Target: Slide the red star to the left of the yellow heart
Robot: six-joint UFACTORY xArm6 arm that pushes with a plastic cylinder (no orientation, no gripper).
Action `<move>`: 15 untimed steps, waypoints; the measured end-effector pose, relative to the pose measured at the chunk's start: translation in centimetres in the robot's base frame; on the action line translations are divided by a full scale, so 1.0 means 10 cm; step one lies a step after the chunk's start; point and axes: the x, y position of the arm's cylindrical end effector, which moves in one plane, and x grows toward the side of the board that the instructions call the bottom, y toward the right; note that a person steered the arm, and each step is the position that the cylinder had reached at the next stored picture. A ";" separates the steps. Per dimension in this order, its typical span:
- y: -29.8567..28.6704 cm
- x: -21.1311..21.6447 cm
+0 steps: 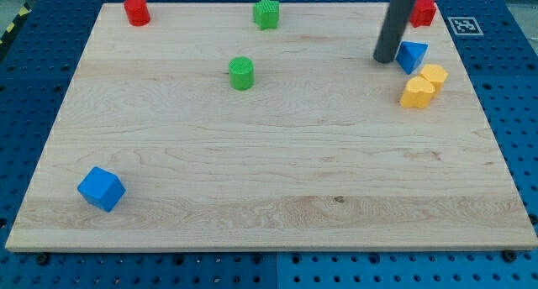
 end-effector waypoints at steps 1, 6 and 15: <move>-0.10 -0.26; 1.61 -1.31; 1.14 -0.79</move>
